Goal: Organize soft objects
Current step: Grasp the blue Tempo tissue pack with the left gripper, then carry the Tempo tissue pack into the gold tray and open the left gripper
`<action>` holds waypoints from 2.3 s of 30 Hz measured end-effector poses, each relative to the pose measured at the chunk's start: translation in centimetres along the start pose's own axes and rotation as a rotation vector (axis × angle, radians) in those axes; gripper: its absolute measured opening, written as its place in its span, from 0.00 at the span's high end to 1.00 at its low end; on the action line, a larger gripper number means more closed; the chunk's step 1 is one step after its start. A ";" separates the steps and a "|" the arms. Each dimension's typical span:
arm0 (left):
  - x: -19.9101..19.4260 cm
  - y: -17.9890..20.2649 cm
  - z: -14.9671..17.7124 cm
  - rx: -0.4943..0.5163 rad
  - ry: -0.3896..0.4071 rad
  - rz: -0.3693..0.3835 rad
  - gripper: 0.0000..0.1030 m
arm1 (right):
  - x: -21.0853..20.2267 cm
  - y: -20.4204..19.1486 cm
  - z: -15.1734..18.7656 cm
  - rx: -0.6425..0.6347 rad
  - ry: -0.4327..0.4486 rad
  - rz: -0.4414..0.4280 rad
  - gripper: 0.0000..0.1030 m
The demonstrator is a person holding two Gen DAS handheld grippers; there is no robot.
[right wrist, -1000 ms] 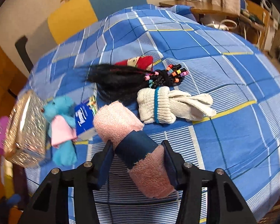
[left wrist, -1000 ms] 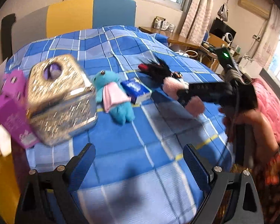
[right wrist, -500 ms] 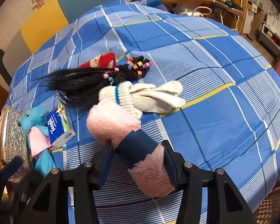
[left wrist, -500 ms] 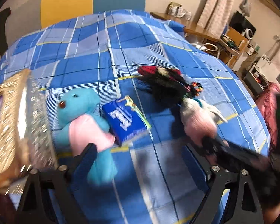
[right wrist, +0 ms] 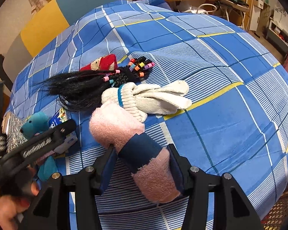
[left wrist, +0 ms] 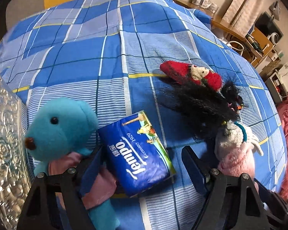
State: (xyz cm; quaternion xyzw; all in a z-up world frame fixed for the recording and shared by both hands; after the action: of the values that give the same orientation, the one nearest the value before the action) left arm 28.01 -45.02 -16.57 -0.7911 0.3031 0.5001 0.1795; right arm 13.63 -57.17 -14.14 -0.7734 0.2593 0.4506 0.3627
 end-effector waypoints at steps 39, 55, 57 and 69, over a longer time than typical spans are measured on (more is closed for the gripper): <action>-7.7 0.9 10.3 0.098 0.125 0.125 0.47 | -1.1 -1.4 0.7 -0.074 0.049 -0.055 0.50; -15.3 -2.7 16.9 0.067 0.213 0.178 0.47 | 0.4 -4.0 2.4 -0.213 -0.036 -0.075 0.50; -16.6 -4.2 17.5 0.044 0.229 0.169 0.47 | 0.7 -4.3 2.7 -0.251 -0.034 -0.045 0.50; -22.3 -14.4 21.7 -0.075 0.298 0.054 0.47 | 0.6 -5.5 4.7 -0.405 0.016 0.065 0.46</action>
State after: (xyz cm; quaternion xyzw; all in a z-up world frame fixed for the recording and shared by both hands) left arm 15.67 -14.75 -6.20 -0.8542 0.3287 0.3929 0.0894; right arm 15.53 -50.21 -14.44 -0.8252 0.1914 0.4989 0.1831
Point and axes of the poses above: each gripper's, at about its wrist camera, not at the fingertips, and x roughly the way its jaws point, y to its right, z to its underside, the point moved 4 cm from there along x, roughly the way its jaws point, and after that the axes turned 14 degrees about x, right-handed, at the moved point
